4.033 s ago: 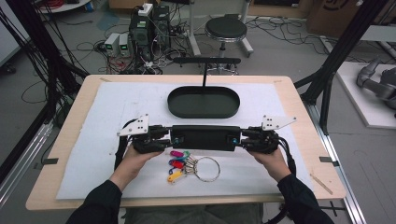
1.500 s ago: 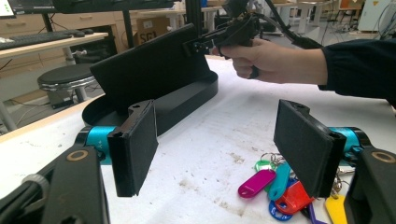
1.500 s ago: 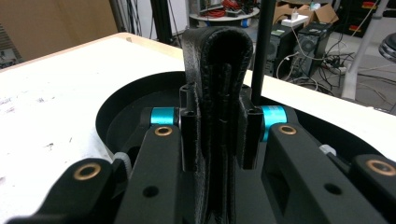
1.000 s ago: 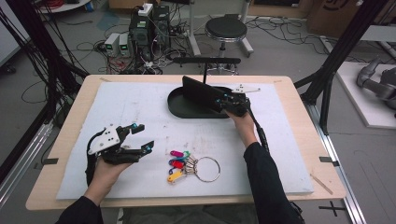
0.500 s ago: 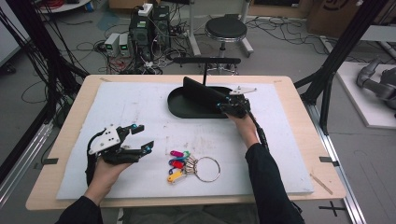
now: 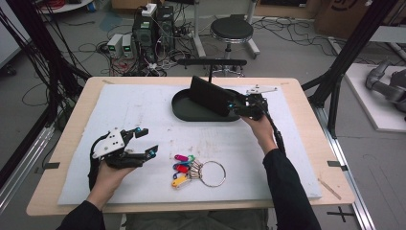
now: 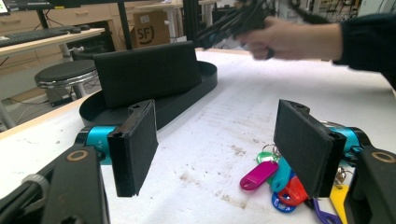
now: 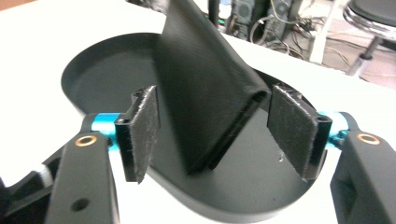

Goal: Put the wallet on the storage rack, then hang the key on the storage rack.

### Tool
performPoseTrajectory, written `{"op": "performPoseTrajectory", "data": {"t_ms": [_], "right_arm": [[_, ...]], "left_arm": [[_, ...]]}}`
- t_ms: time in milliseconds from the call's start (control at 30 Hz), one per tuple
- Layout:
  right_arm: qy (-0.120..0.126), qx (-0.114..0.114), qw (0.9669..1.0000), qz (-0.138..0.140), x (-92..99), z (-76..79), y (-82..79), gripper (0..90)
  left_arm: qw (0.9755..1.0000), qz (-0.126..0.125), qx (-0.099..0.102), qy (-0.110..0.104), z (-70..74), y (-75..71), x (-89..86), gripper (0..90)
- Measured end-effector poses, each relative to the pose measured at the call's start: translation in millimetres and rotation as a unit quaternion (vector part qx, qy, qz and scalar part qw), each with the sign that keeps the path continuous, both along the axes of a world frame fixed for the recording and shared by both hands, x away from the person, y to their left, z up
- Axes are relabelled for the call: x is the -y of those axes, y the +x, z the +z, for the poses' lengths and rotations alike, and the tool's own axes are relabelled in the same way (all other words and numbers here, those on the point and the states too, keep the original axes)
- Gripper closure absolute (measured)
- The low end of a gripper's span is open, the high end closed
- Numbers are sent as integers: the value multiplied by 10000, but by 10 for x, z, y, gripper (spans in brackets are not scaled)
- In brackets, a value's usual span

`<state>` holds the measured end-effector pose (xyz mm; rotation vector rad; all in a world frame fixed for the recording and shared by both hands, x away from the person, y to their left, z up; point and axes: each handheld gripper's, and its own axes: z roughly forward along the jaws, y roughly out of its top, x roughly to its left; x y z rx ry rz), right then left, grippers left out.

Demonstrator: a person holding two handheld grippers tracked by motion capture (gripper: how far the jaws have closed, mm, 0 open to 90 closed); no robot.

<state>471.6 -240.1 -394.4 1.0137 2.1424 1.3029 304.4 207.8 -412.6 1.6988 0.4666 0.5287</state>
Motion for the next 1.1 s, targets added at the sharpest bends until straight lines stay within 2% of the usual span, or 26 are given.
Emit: {"op": "performPoseTrajectory", "data": {"t_ms": [100, 200, 267, 300, 367, 400, 467, 500, 600, 667, 700, 767, 967, 1100], "right_arm": [[54, 6, 9999, 93, 71, 74, -85, 319], [237, 53, 9994, 233, 228, 186, -295, 308], [332, 55, 9990, 283, 305, 214, -407, 298], [332, 55, 9990, 283, 305, 214, -407, 298], [431, 38, 9986, 292, 412, 235, -568, 283], [431, 38, 9986, 292, 412, 235, -568, 283], [538, 85, 9982, 259, 502, 237, -724, 277], [538, 85, 9982, 259, 502, 237, -724, 277], [651, 147, 9976, 205, 581, 220, -885, 270], [841, 214, 9962, 68, 653, 165, -1046, 258], [841, 214, 9962, 68, 653, 165, -1046, 258], [946, 254, 9952, -28, 715, 71, -1179, 258], [912, 176, 9956, -122, 795, -18, -1243, 254], [939, 222, 9952, -139, 817, -18, -1262, 251]], "left_arm": [[10000, 20, -8, 8, -9, 10, 0, 301], [10000, 51, 1, 51, -19, 25, 1, 297], [10000, 59, -18, 71, -26, 31, -1, 297], [9999, 71, -8, 84, -30, 35, -3, 297], [9999, 96, -22, 100, -39, 37, -10, 296], [9999, 120, -31, 100, -45, 39, -12, 296], [9998, 156, -41, 143, -58, 45, -23, 293], [9997, 192, -53, 164, -66, 46, -28, 293], [9994, 266, -98, 183, -89, 48, -42, 292], [9992, 320, -96, 199, -92, 41, -47, 292], [9991, 344, -95, 214, -88, 35, -48, 292], [9991, 357, -71, 199, -81, 28, -45, 292], [9992, 359, -74, 176, -73, 51, -30, 289], [9992, 347, -53, 169, -72, 40, -28, 288]]}}
